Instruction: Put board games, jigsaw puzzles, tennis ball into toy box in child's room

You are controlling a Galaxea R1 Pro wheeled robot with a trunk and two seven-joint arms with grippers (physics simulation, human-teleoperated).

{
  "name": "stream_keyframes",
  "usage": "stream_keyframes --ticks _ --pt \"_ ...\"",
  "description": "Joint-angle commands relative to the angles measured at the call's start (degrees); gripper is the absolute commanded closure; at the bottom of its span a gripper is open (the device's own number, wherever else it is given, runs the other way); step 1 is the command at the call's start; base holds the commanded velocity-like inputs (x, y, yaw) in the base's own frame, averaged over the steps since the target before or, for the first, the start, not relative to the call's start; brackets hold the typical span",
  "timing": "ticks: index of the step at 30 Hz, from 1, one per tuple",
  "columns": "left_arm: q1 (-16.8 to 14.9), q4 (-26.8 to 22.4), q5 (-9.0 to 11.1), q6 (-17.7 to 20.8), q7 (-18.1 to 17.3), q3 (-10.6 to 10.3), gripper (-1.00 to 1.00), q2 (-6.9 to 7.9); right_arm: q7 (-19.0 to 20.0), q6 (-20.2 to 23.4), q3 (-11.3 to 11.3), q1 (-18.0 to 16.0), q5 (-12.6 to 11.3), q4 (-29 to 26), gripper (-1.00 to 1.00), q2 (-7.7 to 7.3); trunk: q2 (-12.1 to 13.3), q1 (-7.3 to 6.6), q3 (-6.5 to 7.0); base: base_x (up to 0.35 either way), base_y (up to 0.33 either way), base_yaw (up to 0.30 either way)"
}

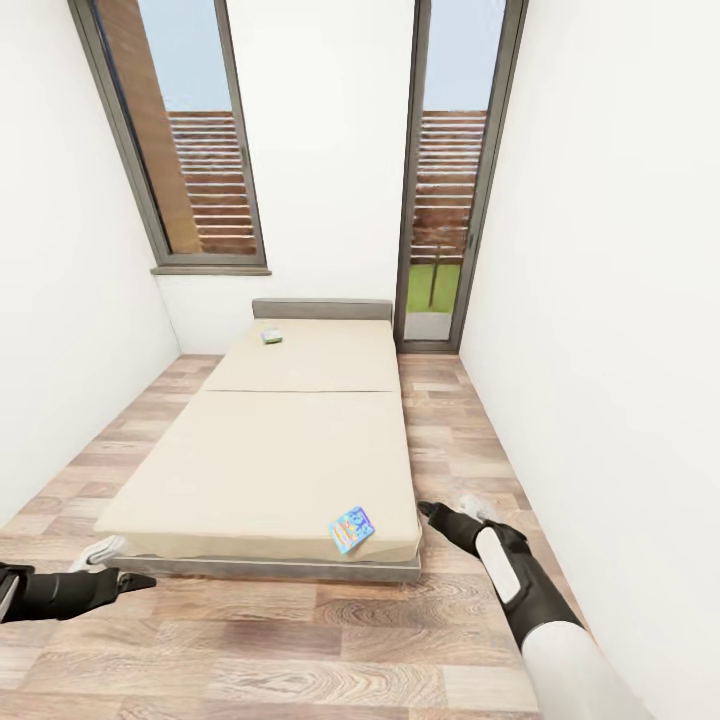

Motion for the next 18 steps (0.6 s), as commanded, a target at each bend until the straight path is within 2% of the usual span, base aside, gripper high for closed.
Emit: stream_keyframes --ticks 1,8,18 --pt "-0.06 -0.04 -0.61 0.17 -0.58 0.26 -1.00 -0.01 0.33 0.50 -0.27 0.33 -0.35 -0.08 -1.00 -0.11 -0.13 0.04 -0.12 0.000 0.000 0.000" --pt "0.14 0.12 -0.61 -0.59 -0.66 0.71 -1.00 0.20 5.96 1.01 -0.31 4.50 -0.53 -0.08 -1.00 -0.83 -0.13 0.04 -0.12 -0.037 0.022 0.000" --pt "0.27 0.39 -0.57 -3.71 -0.48 0.62 -1.00 -0.39 7.51 0.76 -0.09 5.46 -0.63 -0.02 -1.00 -0.70 -0.13 0.04 -0.12 -0.037 0.032 0.000"
